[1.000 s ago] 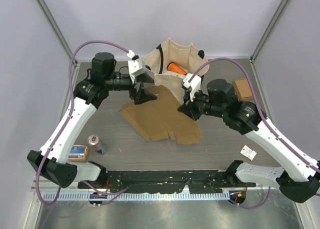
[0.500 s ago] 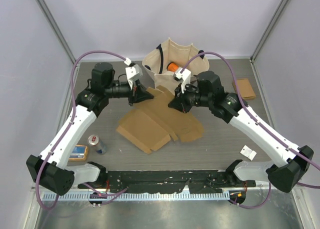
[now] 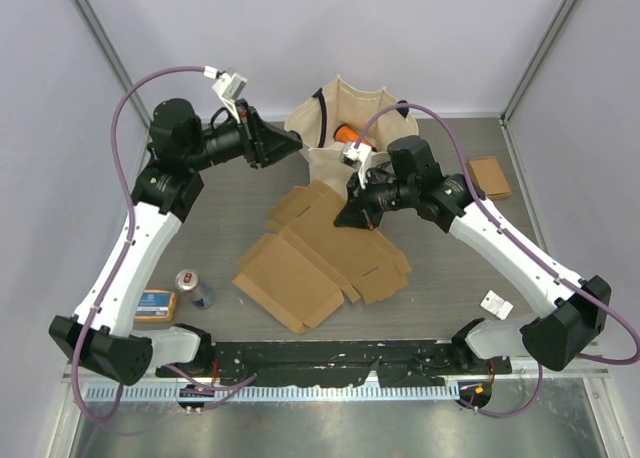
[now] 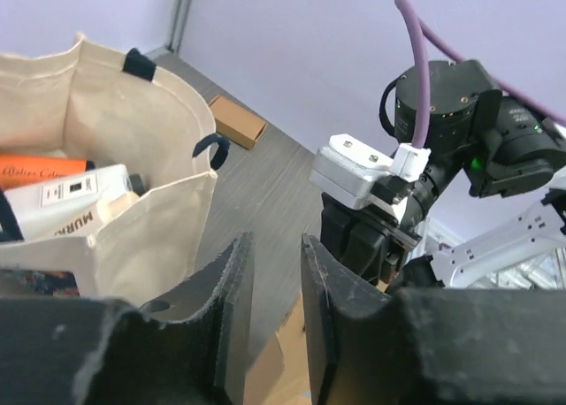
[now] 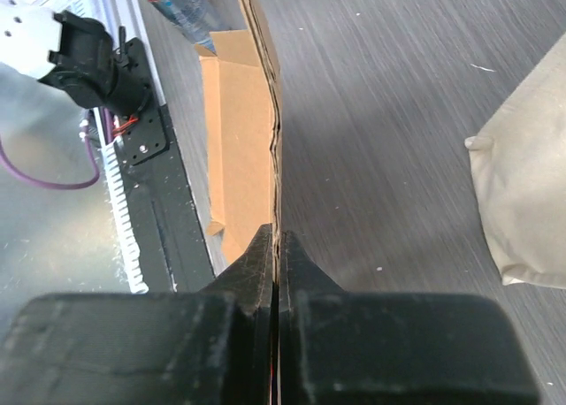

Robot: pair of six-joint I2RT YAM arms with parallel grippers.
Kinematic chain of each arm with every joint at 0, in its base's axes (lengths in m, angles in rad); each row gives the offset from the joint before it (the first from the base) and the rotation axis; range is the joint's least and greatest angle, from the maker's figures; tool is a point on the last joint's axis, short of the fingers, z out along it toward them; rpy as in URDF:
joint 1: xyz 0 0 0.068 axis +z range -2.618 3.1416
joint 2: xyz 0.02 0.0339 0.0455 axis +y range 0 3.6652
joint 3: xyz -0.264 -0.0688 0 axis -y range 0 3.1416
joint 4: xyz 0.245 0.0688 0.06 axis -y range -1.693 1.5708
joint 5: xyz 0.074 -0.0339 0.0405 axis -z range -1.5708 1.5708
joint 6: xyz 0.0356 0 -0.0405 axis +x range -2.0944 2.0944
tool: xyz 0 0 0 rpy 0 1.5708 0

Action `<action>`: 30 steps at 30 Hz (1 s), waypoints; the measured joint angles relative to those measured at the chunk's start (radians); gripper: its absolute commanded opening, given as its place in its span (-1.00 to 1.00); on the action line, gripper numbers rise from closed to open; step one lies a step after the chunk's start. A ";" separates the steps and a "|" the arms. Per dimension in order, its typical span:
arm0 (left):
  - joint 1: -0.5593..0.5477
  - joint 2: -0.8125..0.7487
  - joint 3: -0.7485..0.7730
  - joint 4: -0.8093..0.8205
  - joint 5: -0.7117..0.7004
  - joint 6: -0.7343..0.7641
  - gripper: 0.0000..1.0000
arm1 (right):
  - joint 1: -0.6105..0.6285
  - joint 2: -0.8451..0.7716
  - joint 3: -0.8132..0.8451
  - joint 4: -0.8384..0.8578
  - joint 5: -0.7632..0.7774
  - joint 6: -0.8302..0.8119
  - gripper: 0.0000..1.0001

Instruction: Fold the paper box

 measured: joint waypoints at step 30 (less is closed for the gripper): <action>-0.284 0.089 0.050 -0.229 -0.125 0.202 -0.23 | 0.003 0.068 0.147 -0.075 0.058 0.073 -0.99</action>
